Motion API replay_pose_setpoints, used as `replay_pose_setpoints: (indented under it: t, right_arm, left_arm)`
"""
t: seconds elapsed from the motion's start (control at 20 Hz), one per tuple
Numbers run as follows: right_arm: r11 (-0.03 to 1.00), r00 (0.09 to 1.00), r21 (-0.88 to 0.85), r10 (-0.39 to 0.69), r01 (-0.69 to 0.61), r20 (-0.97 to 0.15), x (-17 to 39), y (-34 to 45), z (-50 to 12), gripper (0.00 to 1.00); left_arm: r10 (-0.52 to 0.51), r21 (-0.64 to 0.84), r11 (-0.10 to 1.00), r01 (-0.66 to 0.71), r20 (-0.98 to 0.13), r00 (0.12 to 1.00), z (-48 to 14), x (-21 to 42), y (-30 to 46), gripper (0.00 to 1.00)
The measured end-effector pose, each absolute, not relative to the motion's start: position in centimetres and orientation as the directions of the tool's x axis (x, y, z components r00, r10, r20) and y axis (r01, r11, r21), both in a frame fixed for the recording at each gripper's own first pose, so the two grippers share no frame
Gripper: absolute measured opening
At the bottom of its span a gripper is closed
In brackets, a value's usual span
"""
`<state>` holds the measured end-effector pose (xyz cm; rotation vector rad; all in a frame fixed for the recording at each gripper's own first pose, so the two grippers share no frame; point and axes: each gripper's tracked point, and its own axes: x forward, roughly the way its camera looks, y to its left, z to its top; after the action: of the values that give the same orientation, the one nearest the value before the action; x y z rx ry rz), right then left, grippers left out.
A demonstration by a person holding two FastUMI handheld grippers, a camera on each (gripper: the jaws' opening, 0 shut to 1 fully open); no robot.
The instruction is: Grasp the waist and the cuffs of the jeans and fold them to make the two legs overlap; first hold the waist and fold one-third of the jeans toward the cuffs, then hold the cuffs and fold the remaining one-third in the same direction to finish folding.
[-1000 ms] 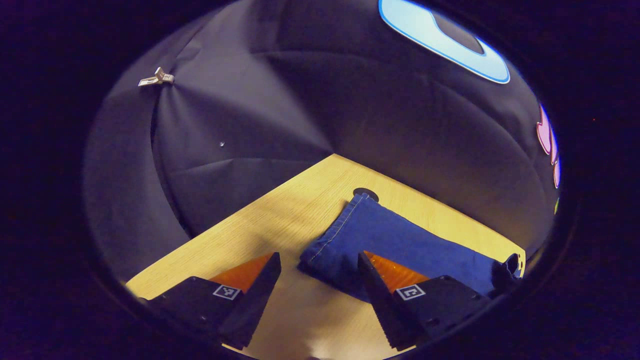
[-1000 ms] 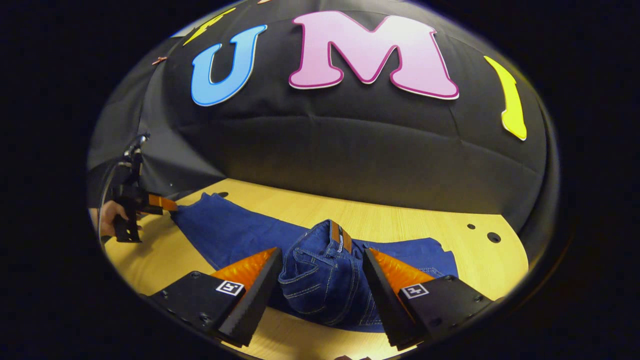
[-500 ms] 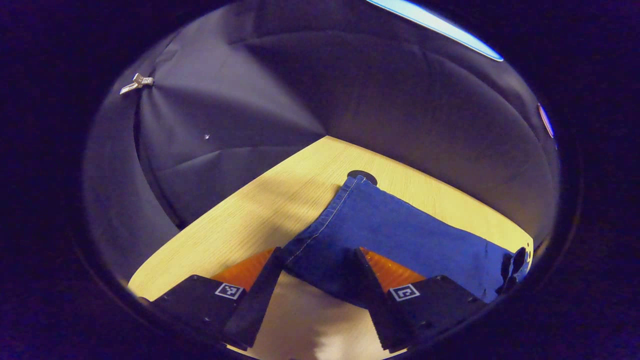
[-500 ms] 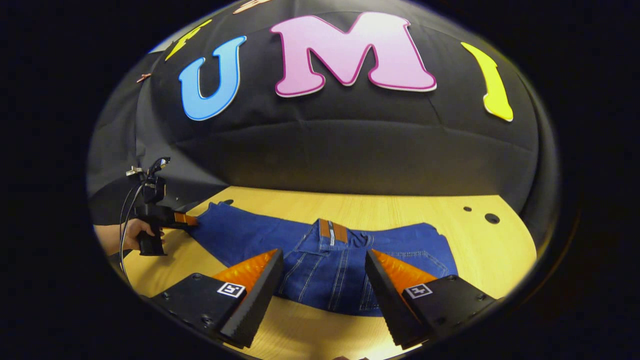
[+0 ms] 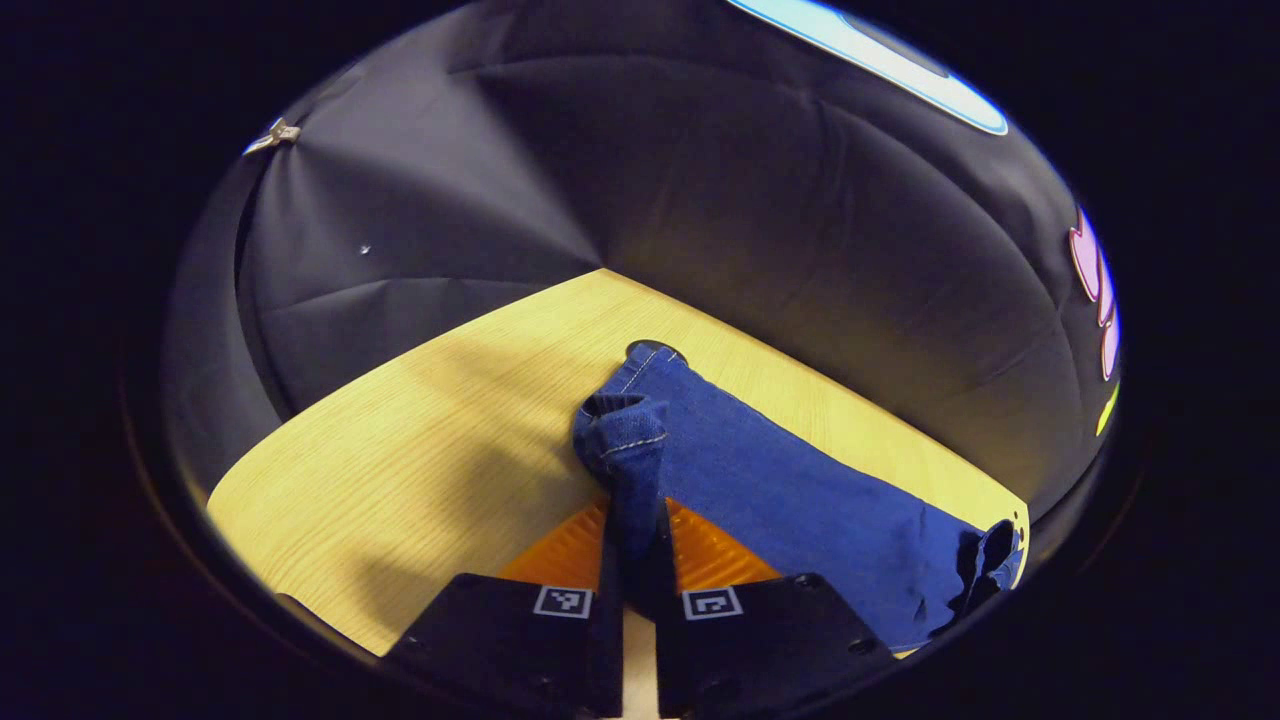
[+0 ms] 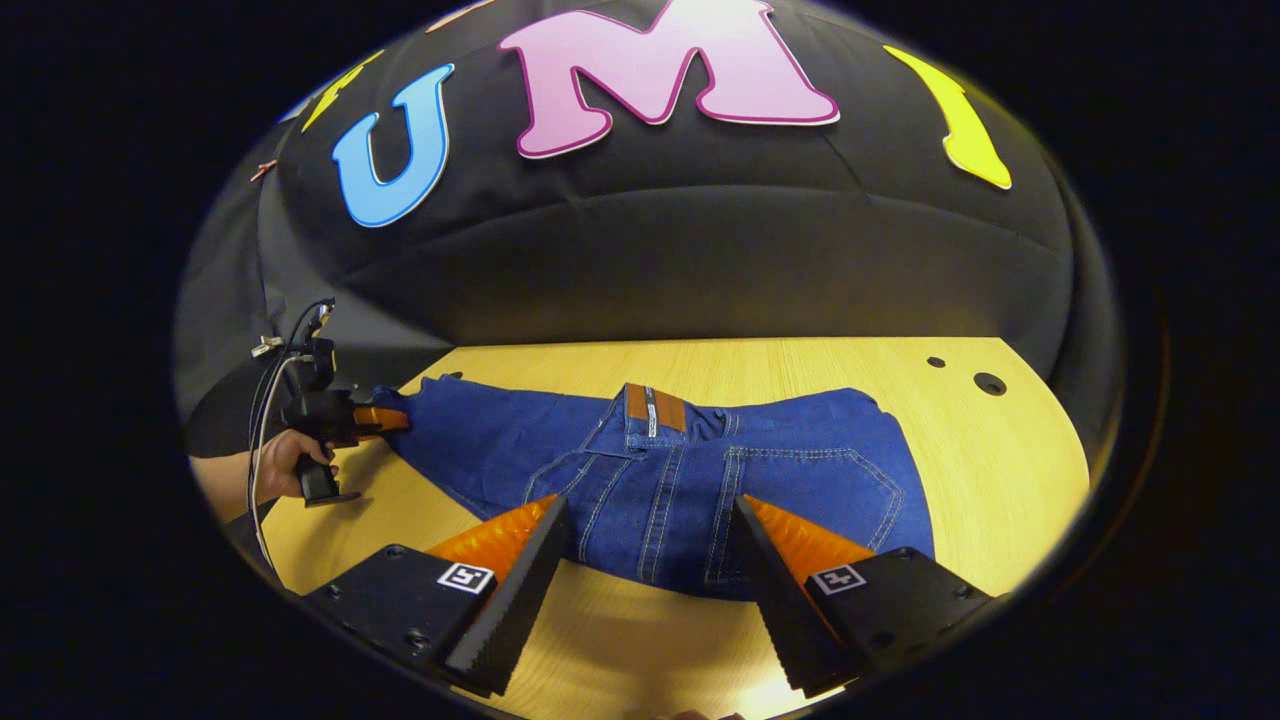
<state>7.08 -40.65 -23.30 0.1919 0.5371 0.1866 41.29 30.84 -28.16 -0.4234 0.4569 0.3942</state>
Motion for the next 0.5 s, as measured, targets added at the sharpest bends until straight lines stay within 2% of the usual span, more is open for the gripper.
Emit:
replay_pose_setpoints:
  t: [0.15, 0.25, 0.5]
  right_arm:
    - [0.969, 0.85, 0.217, 0.209, -0.114, -0.484, 6.7, -41.9, -23.1, 0.99]
    - [0.975, 0.863, 0.196, 0.191, -0.109, -0.468, 6.5, -43.2, -22.4, 0.98]
    - [0.991, 0.888, 0.113, 0.119, -0.076, -0.445, 6.1, -47.5, -20.7, 0.98]
  left_arm:
    - [0.267, -0.328, 0.829, -0.454, -0.481, 0.835, -27.5, 41.0, 30.9, 0.07]
    - [0.273, -0.33, 0.828, -0.454, -0.47, 0.839, -26.4, 40.8, 30.9, 0.07]
    - [0.255, -0.347, 0.864, -0.365, -0.324, 0.911, -17.4, 38.0, 29.2, 0.06]
